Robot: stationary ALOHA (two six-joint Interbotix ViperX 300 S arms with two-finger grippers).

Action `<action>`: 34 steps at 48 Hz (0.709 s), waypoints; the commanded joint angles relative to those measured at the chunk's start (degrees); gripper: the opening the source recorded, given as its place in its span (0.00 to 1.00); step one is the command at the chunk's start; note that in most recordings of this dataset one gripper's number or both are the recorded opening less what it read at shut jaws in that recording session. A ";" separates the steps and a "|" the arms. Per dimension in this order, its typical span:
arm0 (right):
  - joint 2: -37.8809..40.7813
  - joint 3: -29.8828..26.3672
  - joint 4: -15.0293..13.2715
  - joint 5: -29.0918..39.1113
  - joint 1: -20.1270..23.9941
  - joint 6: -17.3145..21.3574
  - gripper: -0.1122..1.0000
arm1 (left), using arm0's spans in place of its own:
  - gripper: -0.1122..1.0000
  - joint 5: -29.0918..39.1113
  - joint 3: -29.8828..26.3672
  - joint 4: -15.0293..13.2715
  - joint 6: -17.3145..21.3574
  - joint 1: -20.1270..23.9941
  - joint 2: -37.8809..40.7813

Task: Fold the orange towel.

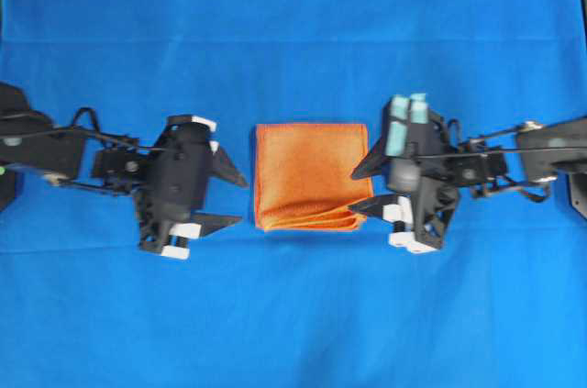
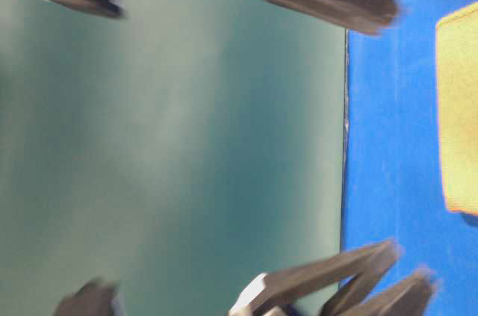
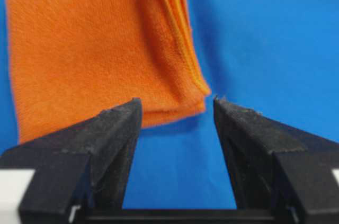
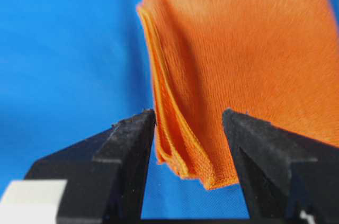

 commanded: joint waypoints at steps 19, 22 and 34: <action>-25.14 10.20 -3.52 1.05 0.18 -0.35 0.62 | 0.55 -6.42 16.00 0.00 -0.18 -0.44 -29.79; -29.18 12.66 -4.48 0.79 0.18 -0.44 0.62 | 0.54 -6.42 18.02 0.00 -0.18 -0.44 -33.75; -43.95 23.03 -6.68 -4.83 0.00 -0.44 0.62 | 0.54 -4.66 25.58 0.00 -0.53 -0.44 -48.16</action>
